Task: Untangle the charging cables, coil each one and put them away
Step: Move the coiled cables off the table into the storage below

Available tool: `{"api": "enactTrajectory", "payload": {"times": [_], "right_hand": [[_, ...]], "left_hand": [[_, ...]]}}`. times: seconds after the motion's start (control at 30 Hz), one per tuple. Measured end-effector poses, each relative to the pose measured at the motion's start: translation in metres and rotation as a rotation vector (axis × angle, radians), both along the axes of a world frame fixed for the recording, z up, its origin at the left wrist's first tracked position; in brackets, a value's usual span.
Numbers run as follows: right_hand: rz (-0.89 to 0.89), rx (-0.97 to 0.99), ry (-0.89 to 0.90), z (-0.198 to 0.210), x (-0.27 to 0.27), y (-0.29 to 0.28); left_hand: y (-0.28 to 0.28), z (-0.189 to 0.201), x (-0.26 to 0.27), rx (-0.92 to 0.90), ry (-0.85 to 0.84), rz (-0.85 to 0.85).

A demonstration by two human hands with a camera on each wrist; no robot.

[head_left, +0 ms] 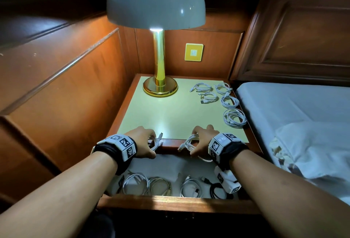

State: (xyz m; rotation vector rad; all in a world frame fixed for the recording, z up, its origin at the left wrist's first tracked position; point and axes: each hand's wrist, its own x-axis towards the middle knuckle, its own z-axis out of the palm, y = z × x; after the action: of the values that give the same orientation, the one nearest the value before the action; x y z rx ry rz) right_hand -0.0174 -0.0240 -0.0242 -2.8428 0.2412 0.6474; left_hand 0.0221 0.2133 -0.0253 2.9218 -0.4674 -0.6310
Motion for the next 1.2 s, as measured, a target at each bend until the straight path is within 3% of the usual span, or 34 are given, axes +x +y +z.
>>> {"api": "enactTrajectory", "payload": {"times": [0.27,0.4,0.6,0.73,0.87,1.03,1.07,1.2], "right_hand": [[0.115,0.118,0.179,-0.006,-0.047,0.027],[0.121,0.065,0.242,-0.024,-0.056,0.046],[0.038,0.016,0.295,-0.053,-0.035,0.056],[0.098,-0.018,0.389,-0.073,-0.014,0.066],[0.18,-0.045,0.445,-0.088,0.002,0.081],[0.233,-0.016,0.407,-0.097,0.019,0.097],[0.222,0.001,0.396,-0.1,0.021,0.099],[0.257,0.045,0.395,-0.107,0.022,0.099]], "left_hand": [[0.017,-0.003,-0.041,0.05,0.238,0.031],[0.022,-0.019,-0.045,0.125,0.219,0.061],[0.021,-0.057,-0.03,0.22,0.208,0.079],[0.019,-0.085,-0.019,0.301,0.149,0.002],[0.019,-0.125,0.002,0.406,0.282,-0.143],[0.01,-0.134,0.021,0.409,0.352,-0.134],[0.01,-0.144,0.031,0.444,0.404,-0.119],[0.03,-0.275,0.098,0.553,0.407,-0.172]]}}
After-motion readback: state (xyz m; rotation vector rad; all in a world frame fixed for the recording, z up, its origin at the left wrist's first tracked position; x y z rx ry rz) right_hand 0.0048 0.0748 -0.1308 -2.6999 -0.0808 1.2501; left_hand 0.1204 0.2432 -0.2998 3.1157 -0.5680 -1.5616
